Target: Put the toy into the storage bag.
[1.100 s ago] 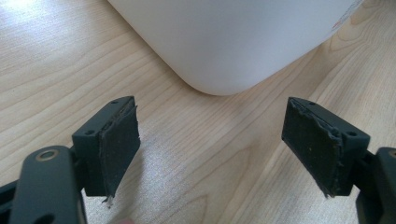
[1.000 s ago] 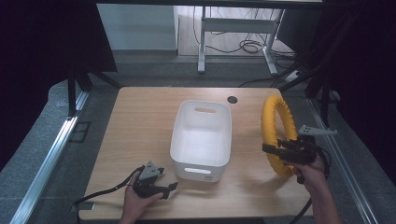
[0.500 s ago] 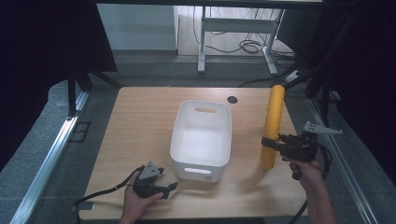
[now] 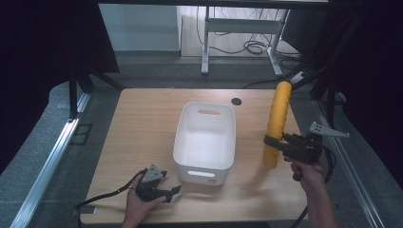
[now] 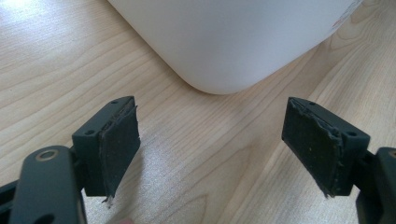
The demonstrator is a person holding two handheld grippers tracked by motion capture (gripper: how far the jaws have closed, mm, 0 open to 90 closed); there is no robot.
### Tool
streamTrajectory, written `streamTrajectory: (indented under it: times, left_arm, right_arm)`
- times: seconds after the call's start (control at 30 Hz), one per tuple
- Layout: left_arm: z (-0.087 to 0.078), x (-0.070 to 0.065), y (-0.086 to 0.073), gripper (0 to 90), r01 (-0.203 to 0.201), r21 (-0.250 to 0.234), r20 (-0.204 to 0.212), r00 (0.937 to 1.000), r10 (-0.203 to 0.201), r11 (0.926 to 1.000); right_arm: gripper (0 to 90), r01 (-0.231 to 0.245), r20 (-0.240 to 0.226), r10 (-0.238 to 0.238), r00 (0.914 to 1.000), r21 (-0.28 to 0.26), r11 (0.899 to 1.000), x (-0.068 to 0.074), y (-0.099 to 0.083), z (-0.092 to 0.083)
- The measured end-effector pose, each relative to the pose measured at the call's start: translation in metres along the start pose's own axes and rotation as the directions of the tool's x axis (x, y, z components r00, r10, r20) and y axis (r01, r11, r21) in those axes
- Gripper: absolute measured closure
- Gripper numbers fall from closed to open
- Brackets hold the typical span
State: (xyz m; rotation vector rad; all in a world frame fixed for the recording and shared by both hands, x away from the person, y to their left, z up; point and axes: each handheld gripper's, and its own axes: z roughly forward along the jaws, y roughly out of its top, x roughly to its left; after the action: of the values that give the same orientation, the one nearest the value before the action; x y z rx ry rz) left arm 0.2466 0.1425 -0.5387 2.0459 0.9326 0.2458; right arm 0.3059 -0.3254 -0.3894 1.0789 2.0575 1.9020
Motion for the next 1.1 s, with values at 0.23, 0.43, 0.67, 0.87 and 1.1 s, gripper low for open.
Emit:
streamTrajectory:
  times: [0.23,0.43,0.67,0.87,1.1]
  left_arm:
    - [0.000,0.000,0.000,19.2,0.003,-0.001,0.001,1.0000,-0.003,1.0000]
    - [0.000,0.000,0.000,19.2,0.004,0.003,0.005,1.0000,-0.004,1.0000]
    - [0.001,0.000,0.000,19.2,0.002,0.008,0.006,1.0000,-0.002,1.0000]
    - [0.001,0.000,0.000,19.2,0.001,0.009,0.005,1.0000,-0.001,1.0000]
    - [0.001,0.000,0.000,19.2,0.002,0.009,0.005,1.0000,-0.002,1.0000]
  right_arm:
    - [49.2,0.005,0.008,-0.004,1.0000,-0.067,0.998,0.008,0.000,0.006]
    - [49.2,0.011,0.022,-0.009,0.9997,-0.133,0.991,0.019,0.000,0.012]
    - [49.1,0.018,0.074,-0.004,0.9972,-0.188,0.982,0.027,-0.001,0.021]
    - [49.0,0.029,0.118,0.002,0.9930,-0.265,0.964,0.037,0.001,0.031]
    - [48.7,0.049,0.145,-0.003,0.9894,-0.313,0.948,0.049,0.002,0.038]
